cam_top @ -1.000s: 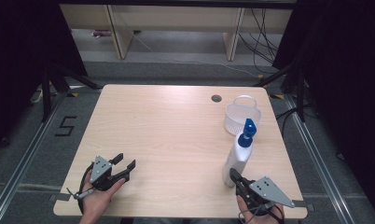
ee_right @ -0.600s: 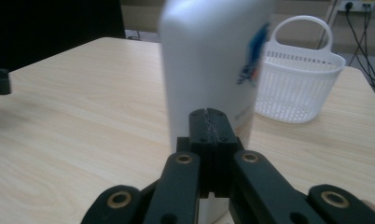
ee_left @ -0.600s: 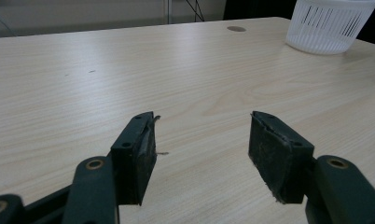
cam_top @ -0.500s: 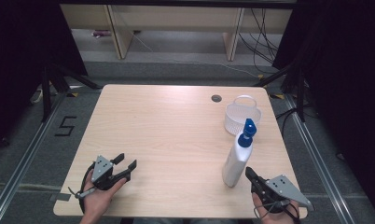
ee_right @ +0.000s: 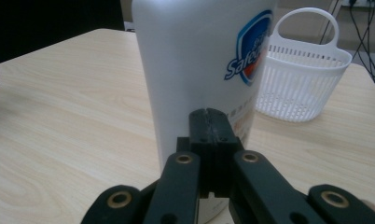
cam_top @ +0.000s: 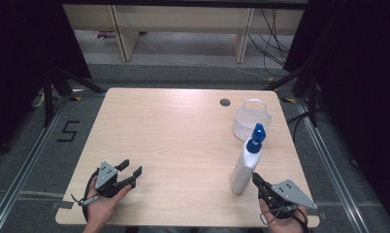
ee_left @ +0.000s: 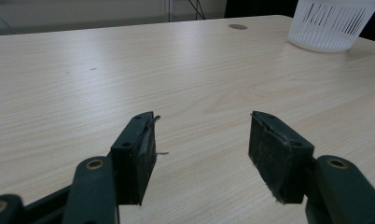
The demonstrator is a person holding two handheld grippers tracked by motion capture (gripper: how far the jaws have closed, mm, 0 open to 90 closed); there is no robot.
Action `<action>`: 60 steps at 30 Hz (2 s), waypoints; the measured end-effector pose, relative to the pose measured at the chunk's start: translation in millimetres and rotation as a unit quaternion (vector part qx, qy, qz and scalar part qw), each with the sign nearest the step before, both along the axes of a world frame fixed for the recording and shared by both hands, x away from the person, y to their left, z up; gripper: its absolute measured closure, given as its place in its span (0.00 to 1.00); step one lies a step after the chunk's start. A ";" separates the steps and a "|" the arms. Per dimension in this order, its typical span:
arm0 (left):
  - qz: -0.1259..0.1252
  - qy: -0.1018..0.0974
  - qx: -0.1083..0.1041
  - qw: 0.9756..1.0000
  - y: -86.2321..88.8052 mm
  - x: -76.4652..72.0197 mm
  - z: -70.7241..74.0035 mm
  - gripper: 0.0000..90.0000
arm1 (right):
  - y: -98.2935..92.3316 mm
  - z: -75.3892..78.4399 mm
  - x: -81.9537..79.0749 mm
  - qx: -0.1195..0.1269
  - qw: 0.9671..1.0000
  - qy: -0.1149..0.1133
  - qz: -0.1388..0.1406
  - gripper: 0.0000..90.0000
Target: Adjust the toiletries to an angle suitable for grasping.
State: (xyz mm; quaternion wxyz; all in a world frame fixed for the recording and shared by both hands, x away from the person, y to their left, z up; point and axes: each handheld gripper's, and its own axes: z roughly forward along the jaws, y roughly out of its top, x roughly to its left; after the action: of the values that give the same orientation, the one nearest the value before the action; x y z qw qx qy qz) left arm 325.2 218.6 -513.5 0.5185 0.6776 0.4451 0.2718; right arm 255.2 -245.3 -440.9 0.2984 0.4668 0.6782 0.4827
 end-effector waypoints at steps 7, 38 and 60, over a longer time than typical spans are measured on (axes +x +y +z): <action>-0.001 0.001 0.001 1.000 0.5 0.2 -0.6 0.45 | 5.7 1.0 3.3 -0.027 0.999 -0.019 0.022 1.00; -0.010 -0.005 -0.010 1.000 0.9 2.2 -0.3 0.45 | 52.7 0.0 29.3 -0.021 0.998 -0.026 0.044 0.96; -0.005 -0.027 -0.015 1.000 -3.0 4.5 12.2 0.44 | 28.5 24.5 -6.8 0.051 0.996 -0.075 -0.002 0.59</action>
State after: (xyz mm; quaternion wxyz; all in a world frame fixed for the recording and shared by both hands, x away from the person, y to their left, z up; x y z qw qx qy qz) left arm 329.7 215.6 -501.3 0.5420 0.6645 0.4311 0.2807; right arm 248.4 -216.8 -416.4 0.3248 0.4455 0.6277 0.5496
